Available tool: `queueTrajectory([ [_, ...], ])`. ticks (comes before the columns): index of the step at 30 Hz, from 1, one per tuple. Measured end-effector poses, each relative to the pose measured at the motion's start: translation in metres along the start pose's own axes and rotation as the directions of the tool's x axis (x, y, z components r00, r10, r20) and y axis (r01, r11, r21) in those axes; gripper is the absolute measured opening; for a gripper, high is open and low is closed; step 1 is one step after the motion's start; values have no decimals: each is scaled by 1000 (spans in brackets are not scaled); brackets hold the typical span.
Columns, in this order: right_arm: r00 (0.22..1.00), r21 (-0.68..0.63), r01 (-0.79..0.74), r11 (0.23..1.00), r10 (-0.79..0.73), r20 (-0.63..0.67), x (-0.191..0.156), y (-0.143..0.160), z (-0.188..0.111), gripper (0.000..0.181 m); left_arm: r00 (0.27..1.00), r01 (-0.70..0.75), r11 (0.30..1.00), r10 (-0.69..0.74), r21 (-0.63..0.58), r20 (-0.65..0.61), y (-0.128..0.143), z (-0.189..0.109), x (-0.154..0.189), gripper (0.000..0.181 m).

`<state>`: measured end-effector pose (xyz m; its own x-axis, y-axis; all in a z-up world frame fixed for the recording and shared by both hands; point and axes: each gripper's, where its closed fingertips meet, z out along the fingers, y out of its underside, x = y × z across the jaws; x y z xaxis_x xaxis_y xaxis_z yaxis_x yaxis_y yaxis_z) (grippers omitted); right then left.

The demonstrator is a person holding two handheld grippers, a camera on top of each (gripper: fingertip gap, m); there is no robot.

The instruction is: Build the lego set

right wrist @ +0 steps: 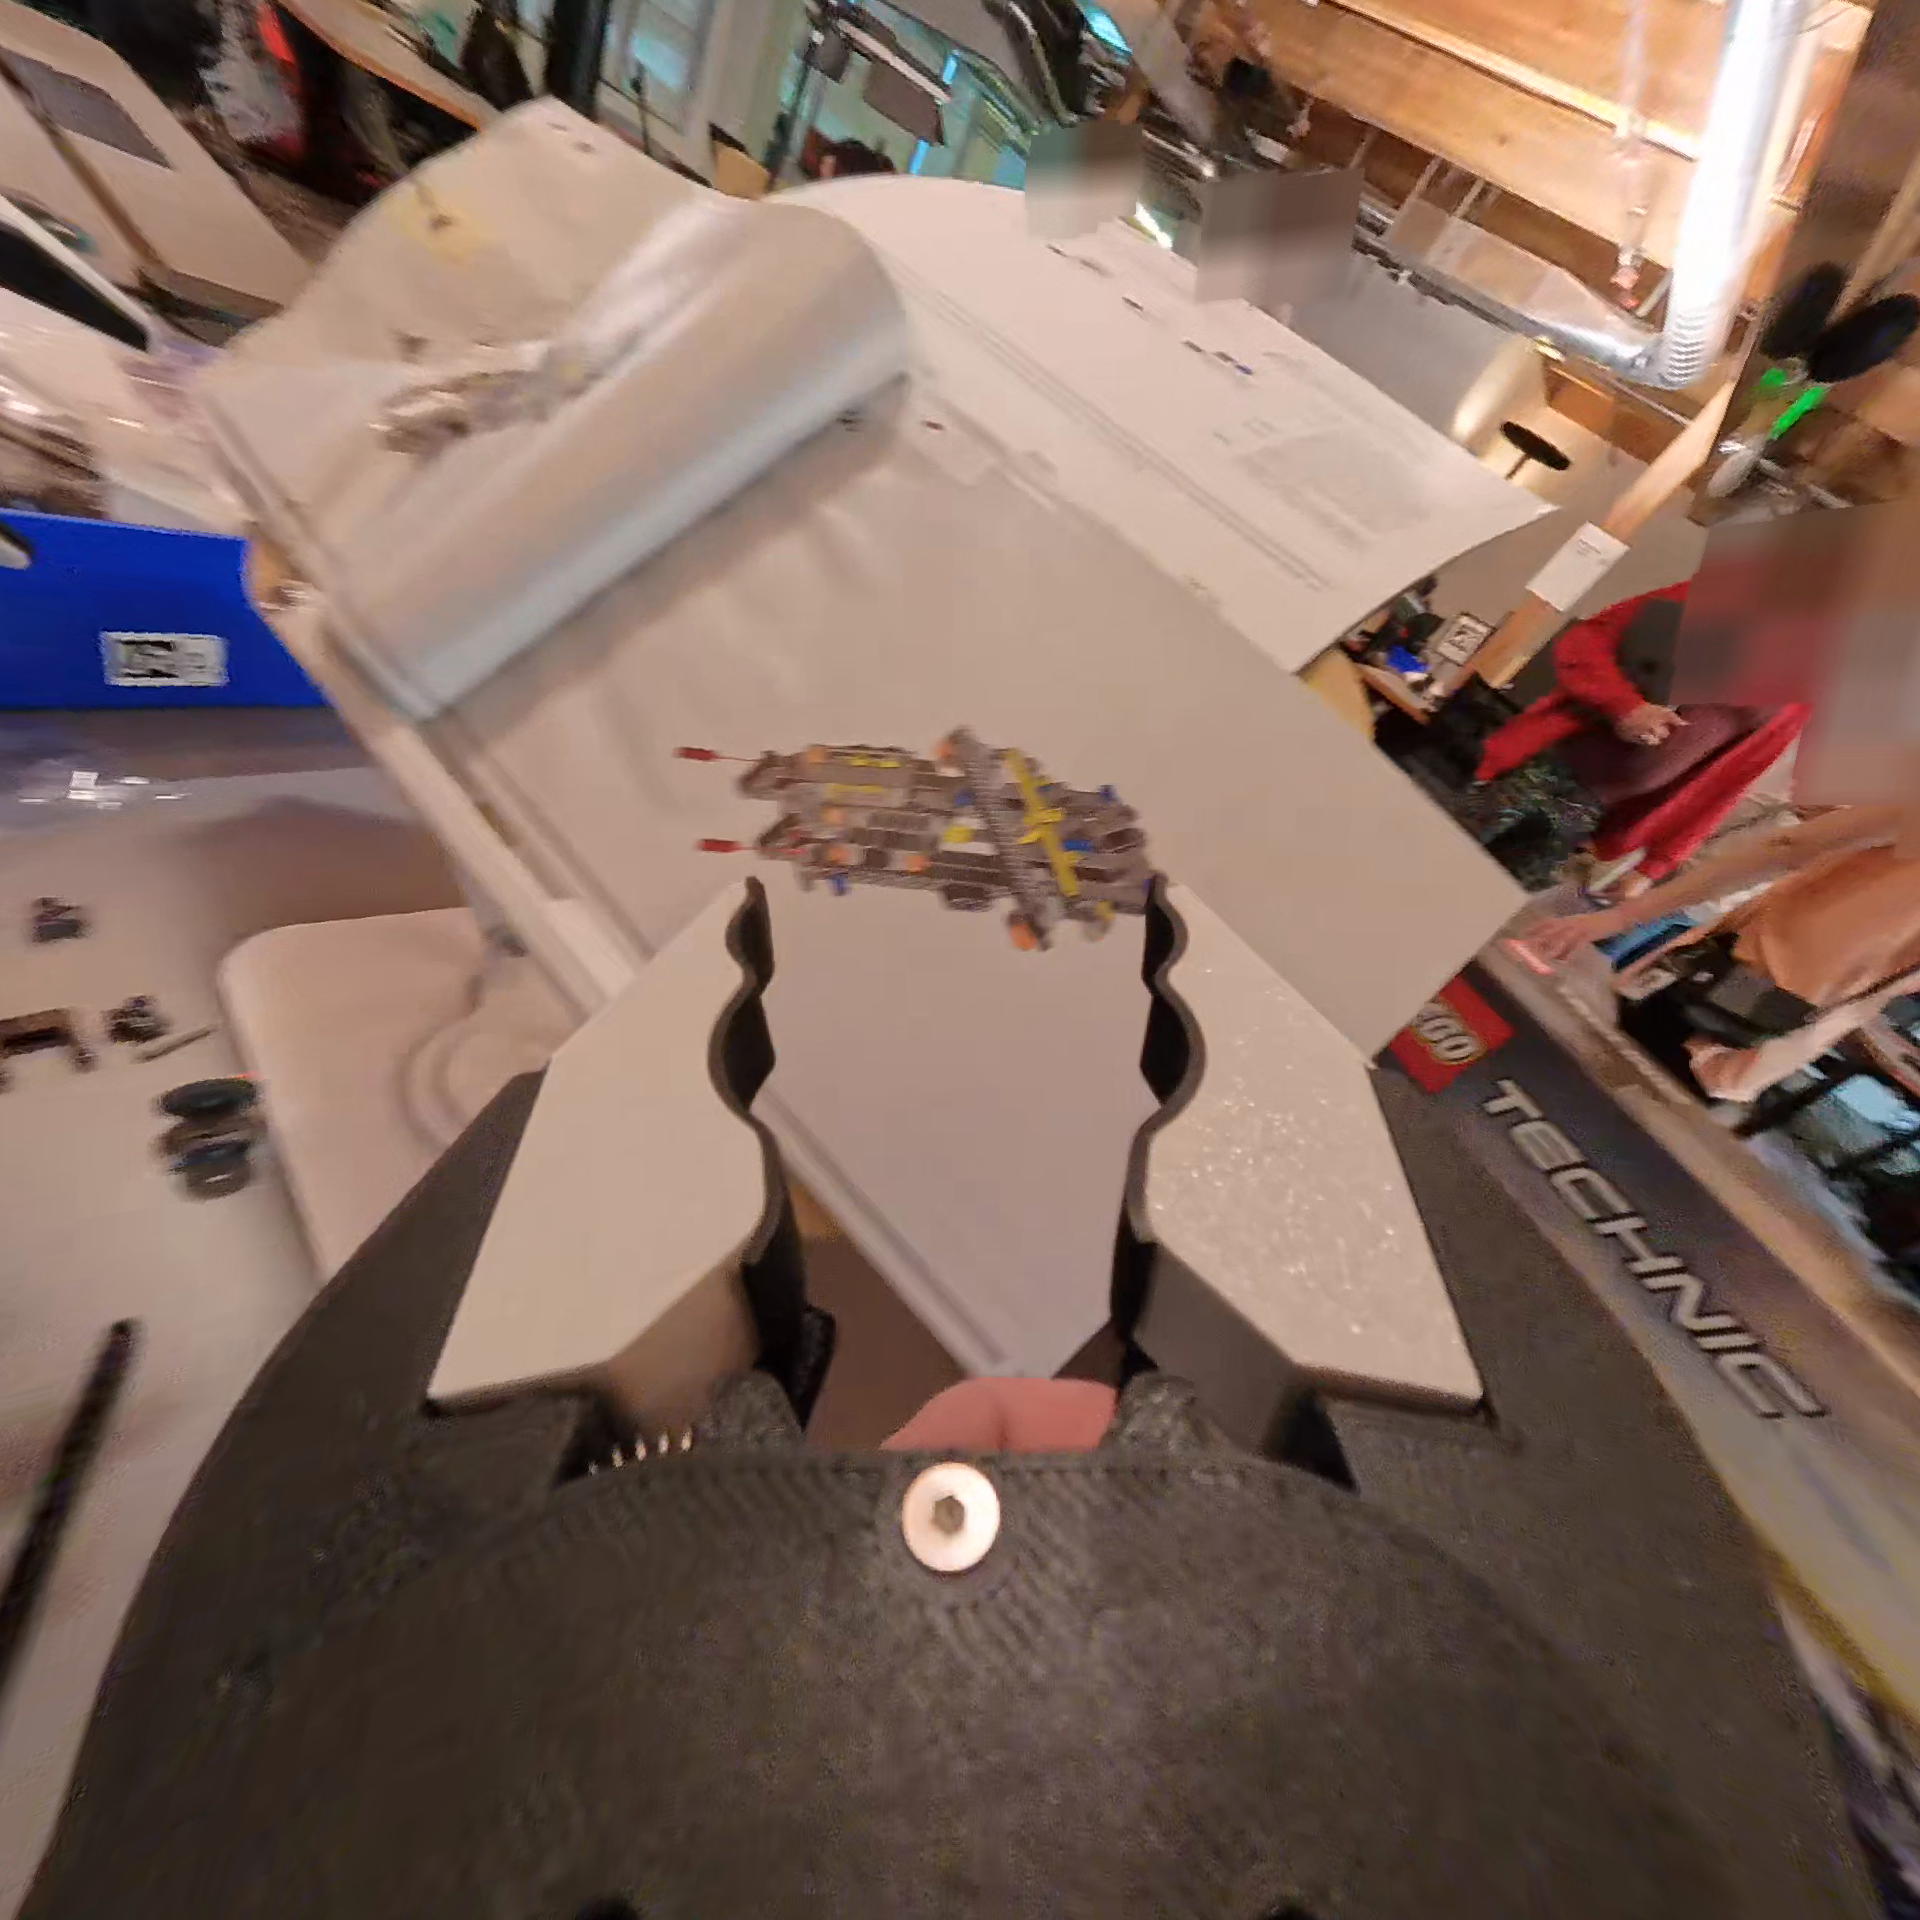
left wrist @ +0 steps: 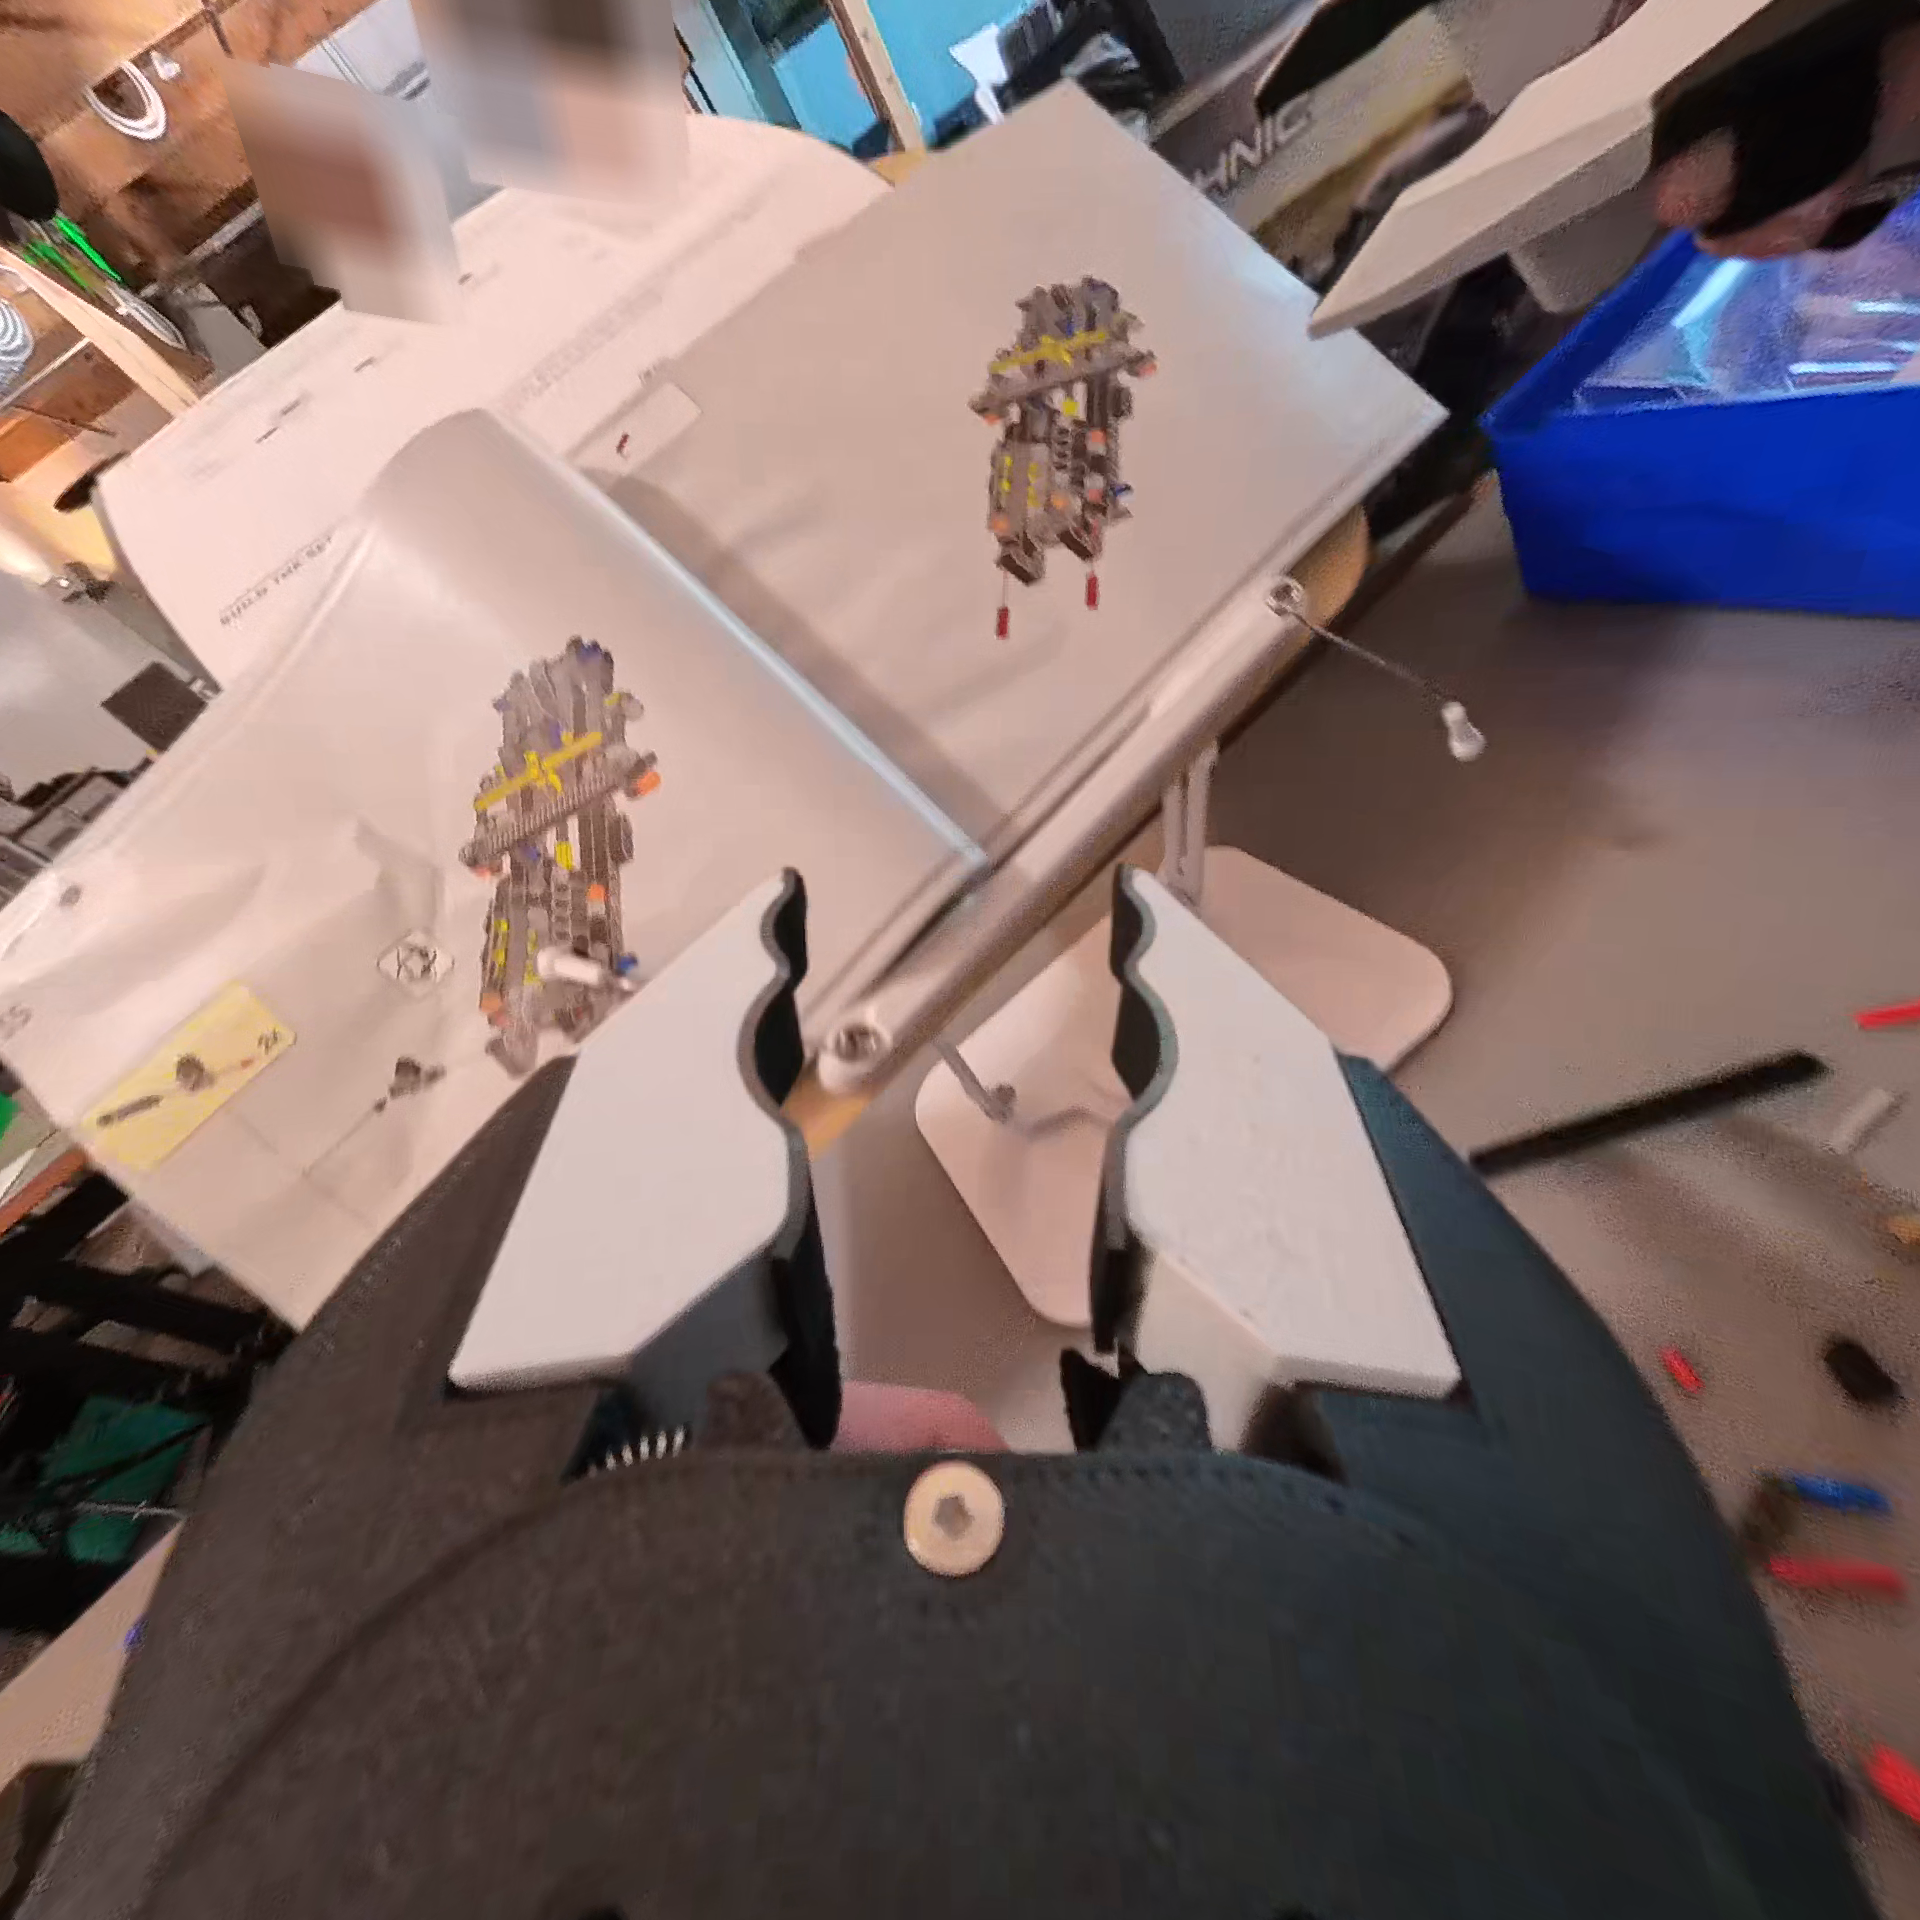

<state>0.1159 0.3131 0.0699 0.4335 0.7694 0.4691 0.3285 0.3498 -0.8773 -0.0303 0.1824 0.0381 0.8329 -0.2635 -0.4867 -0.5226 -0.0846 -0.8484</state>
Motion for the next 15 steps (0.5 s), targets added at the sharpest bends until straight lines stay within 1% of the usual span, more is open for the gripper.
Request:
queueTrajectory([
  [2, 999, -9, 29, 1000, -29, -38, 19, 0, 14, 76, 1000, 18, 1000, -18, 11, 8, -4, 20, -9, 57],
  [4, 999, -27, 27, 999, -28, -40, 34, 2, 28, 82, 999, 27, 1000, -27, -1, 31, -2, 38, -20, 57],
  [6, 999, -38, 20, 999, -22, -44, 48, 3, 40, 88, 998, 45, 999, -44, -7, 48, 3, 52, -29, 57],
  [8, 998, -64, 38, 997, -41, -46, 59, 6, 49, 93, 996, 76, 997, -75, -33, 54, 14, 62, -34, 56],
  [10, 999, -90, 28, 996, -30, -22, 65, 12, 58, 96, 996, 84, 996, -83, -41, 44, 23, 68, -33, 57],
  [13, 999, -132, 28, 991, -24, 30, 63, 23, 68, 98, 995, 100, 995, -99, -12, 31, 25, 69, -33, 55],
  [15, 999, -128, 19, 992, -13, 46, 63, 25, 72, 99, 993, 113, 994, -113, -6, 25, 26, 69, -33, 55],
])
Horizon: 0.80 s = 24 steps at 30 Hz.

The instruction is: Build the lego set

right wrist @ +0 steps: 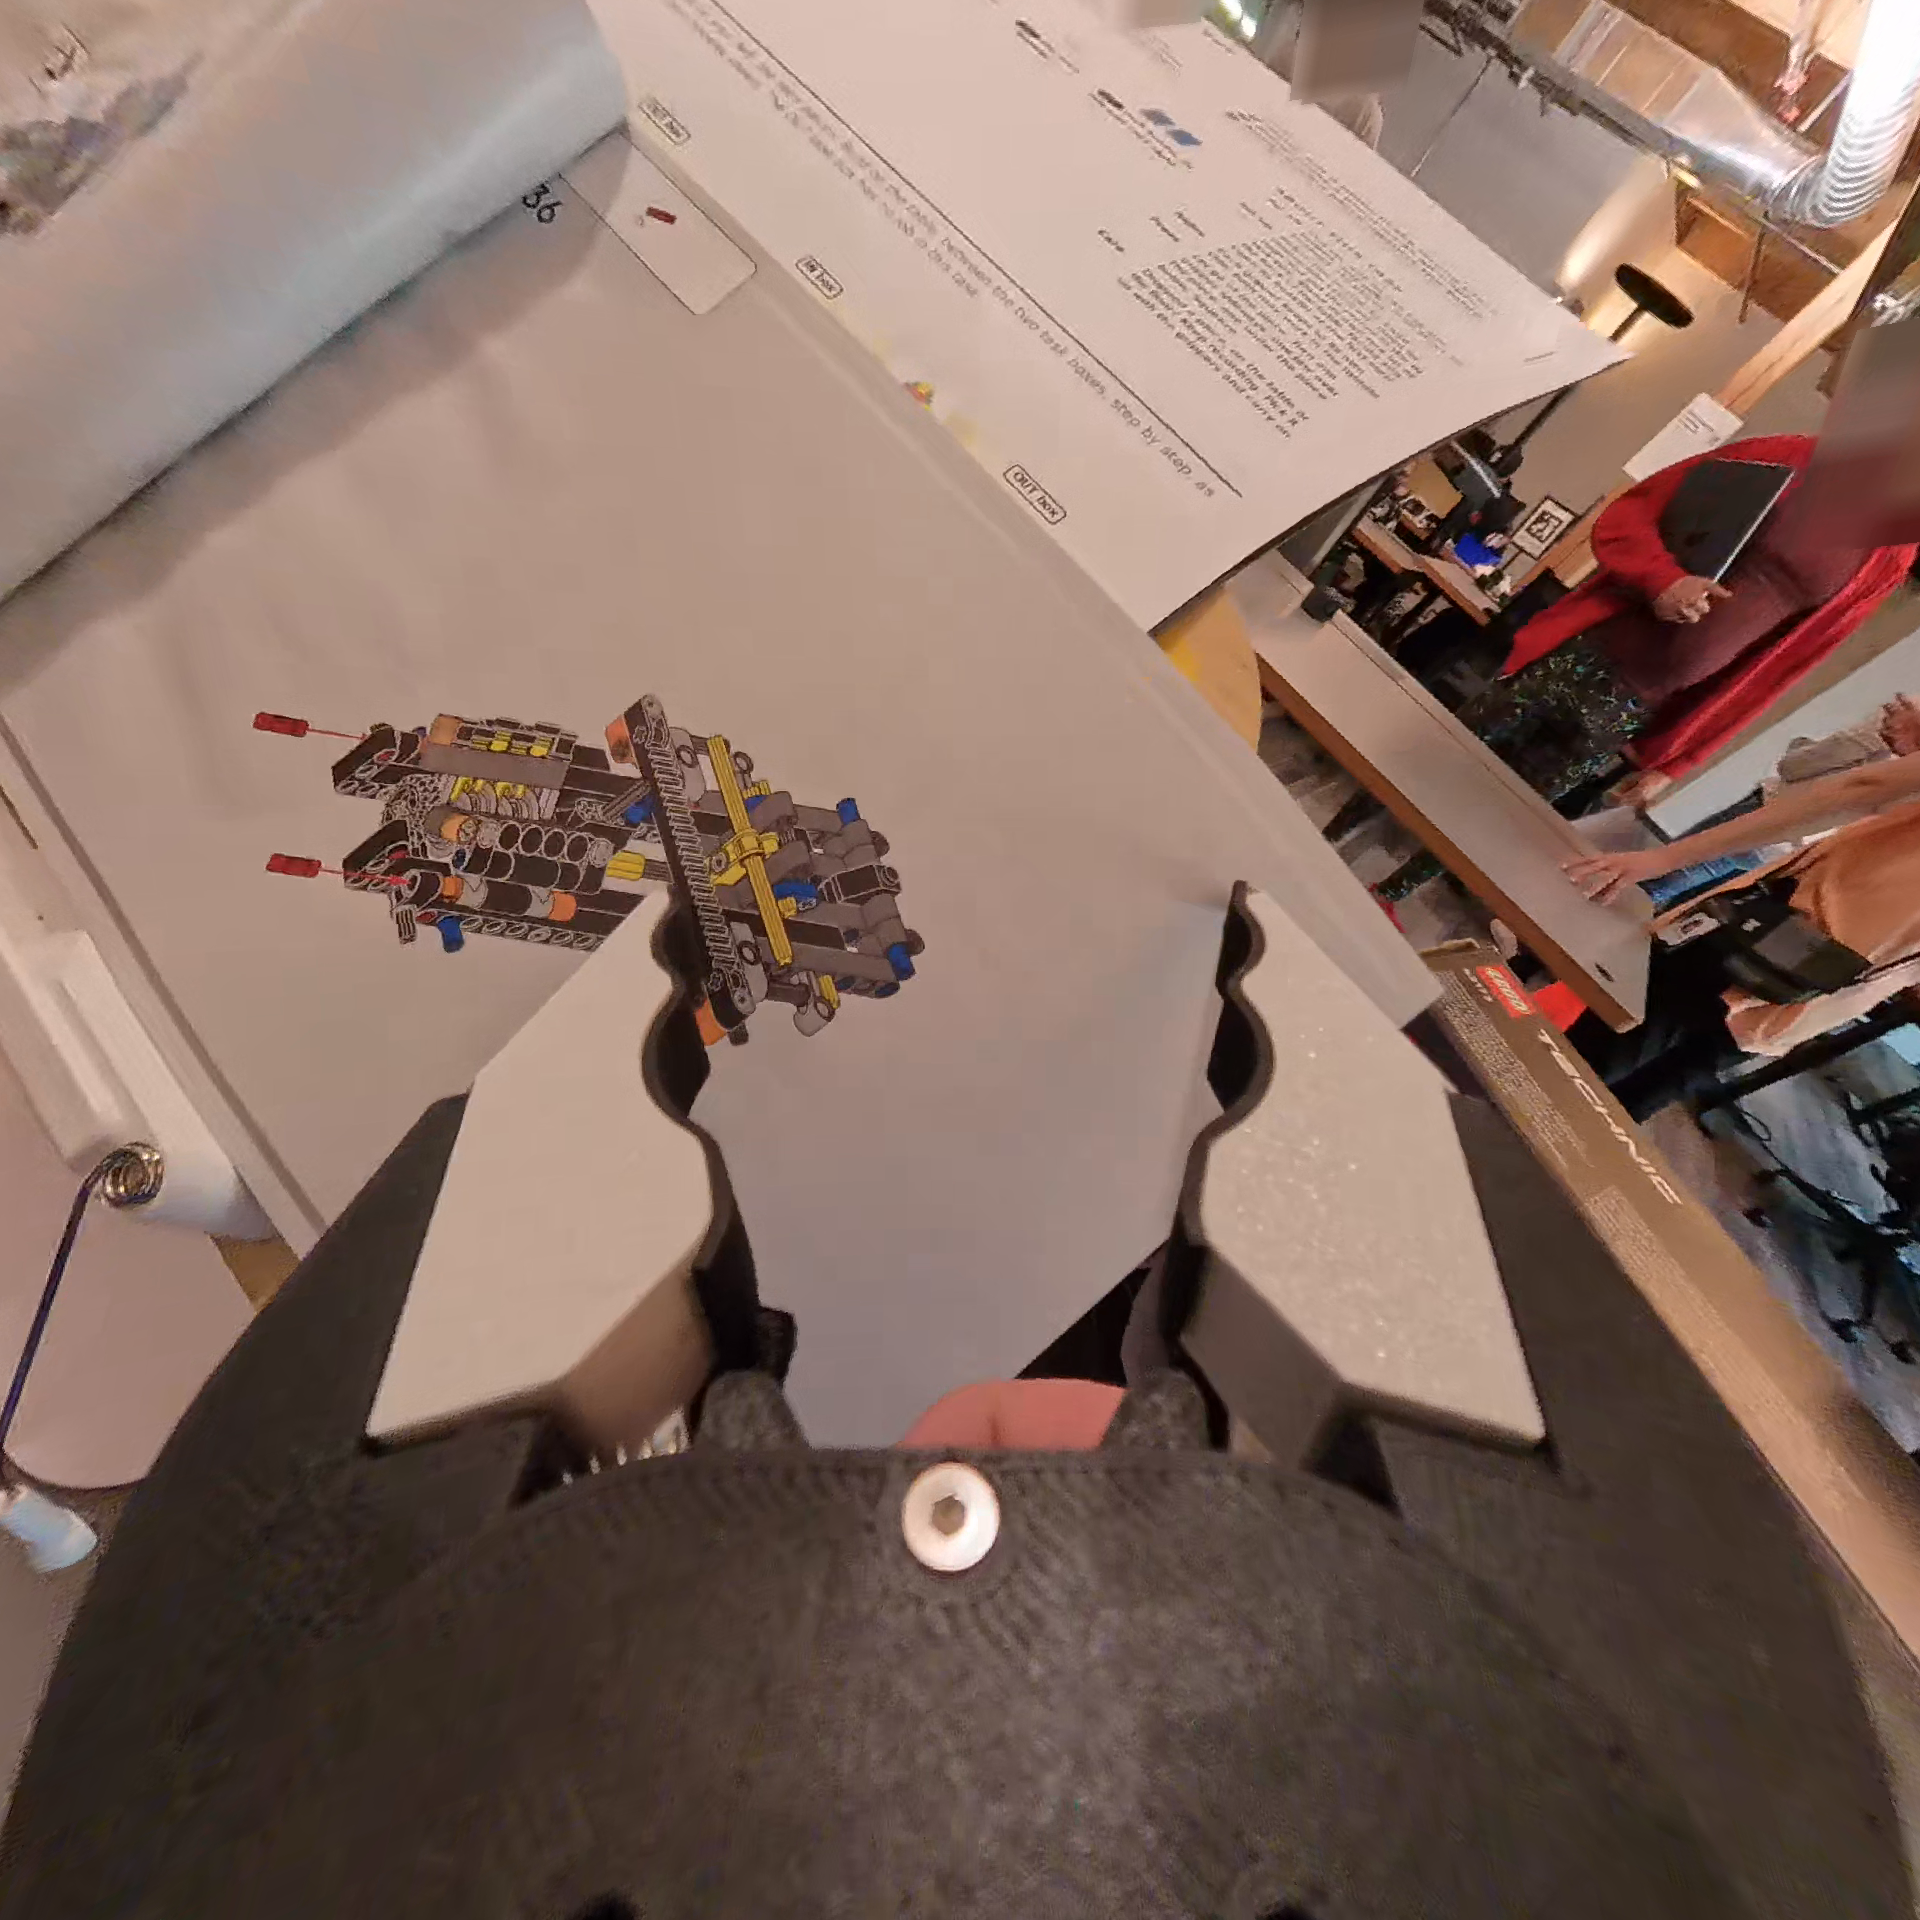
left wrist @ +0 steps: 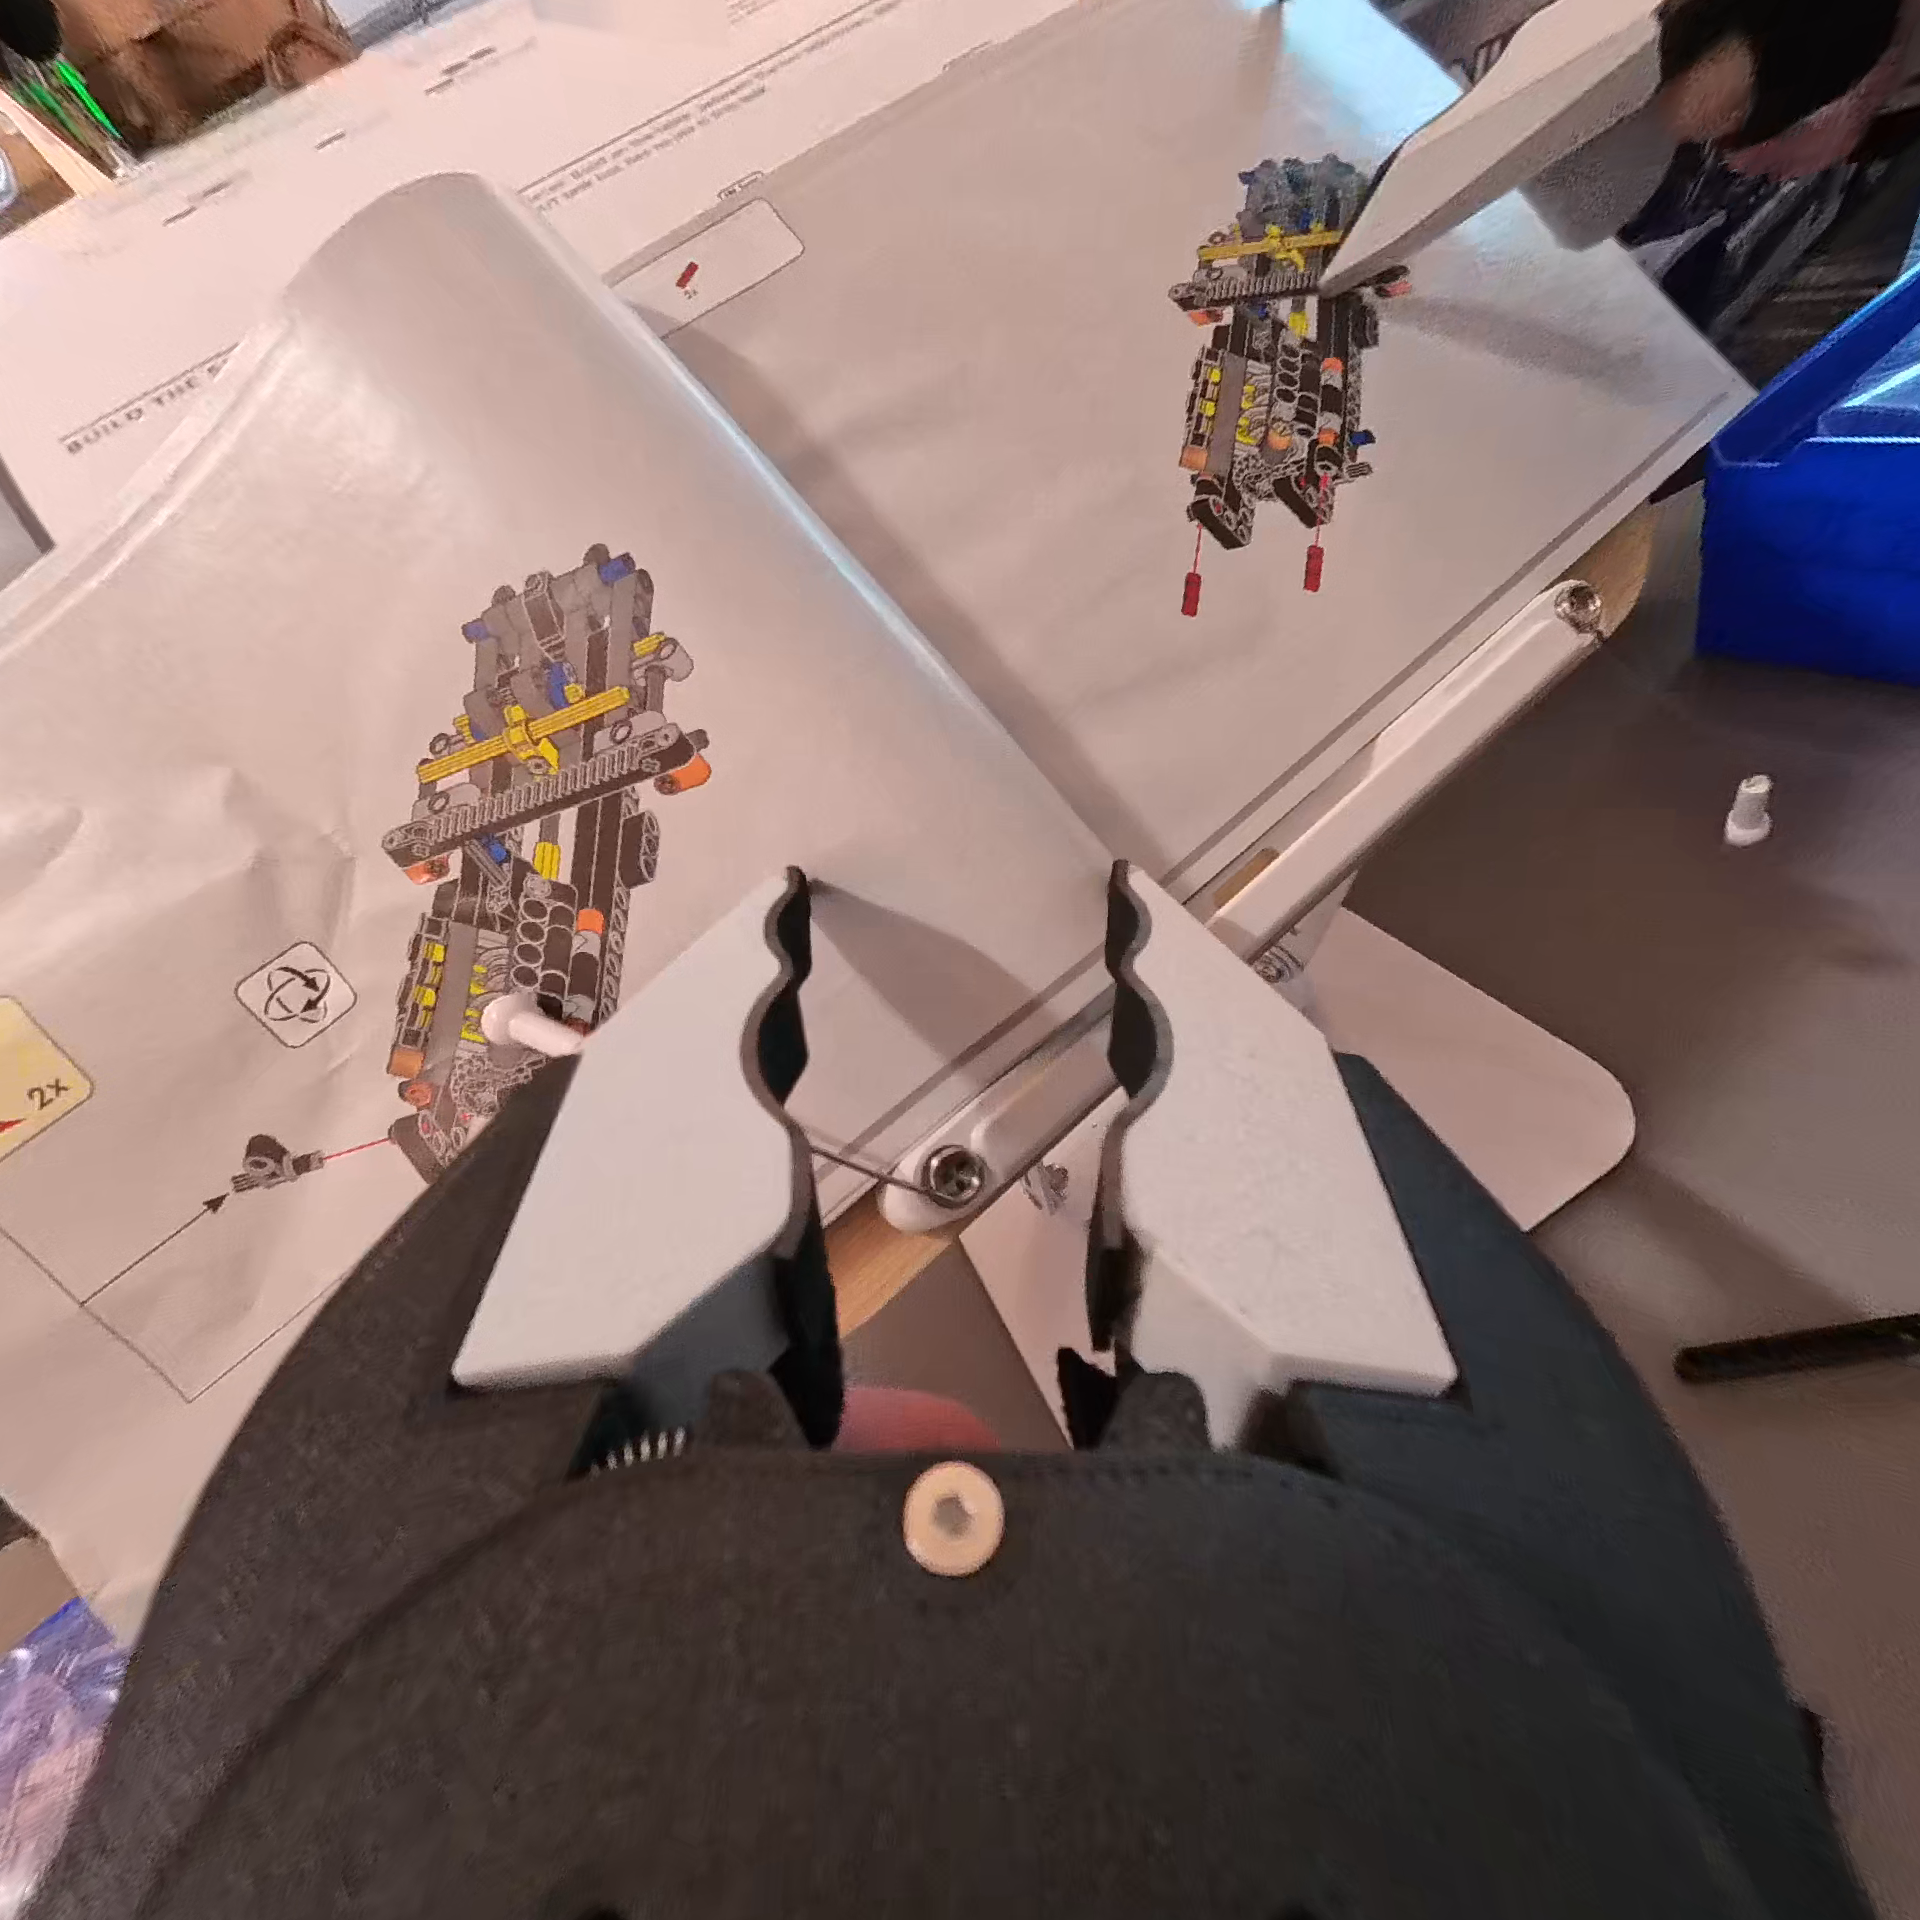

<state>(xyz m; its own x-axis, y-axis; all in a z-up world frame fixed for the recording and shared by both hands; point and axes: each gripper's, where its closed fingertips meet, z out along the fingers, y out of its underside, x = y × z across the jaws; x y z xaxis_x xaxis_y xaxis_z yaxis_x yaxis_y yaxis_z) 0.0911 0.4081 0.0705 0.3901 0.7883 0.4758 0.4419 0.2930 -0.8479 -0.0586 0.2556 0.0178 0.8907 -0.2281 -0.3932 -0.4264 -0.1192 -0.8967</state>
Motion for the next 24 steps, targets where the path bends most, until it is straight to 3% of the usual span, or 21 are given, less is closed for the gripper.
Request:
queueTrajectory([
  [6, 1000, -8, 20, 1000, -20, 4, -2, 1, 0, 92, 1000, 19, 1000, -19, 22, -15, 2, 2, 1, 54],
  [16, 997, -39, 76, 996, -75, 23, -16, 1, 3, 50, 1000, 21, 1000, -21, 21, -18, 2, 2, 2, 54],
  [17, 996, -45, 81, 996, -80, 29, -16, 0, 2, 50, 1000, 22, 1000, -22, 19, -19, 3, 2, 3, 55],
  [19, 999, -34, 50, 998, -50, -4, -4, -7, -2, 85, 999, 21, 1000, -20, 15, -29, 4, 1, 5, 55],
  [20, 999, -22, 34, 999, -34, -18, 3, -9, -3, 91, 999, 19, 1000, -19, 16, -30, 5, 0, 5, 55],
  [24, 1000, -58, 15, 998, -14, 5, 17, -1, 3, 98, 999, 23, 1000, -22, 17, -33, 5, 0, 5, 55],
])
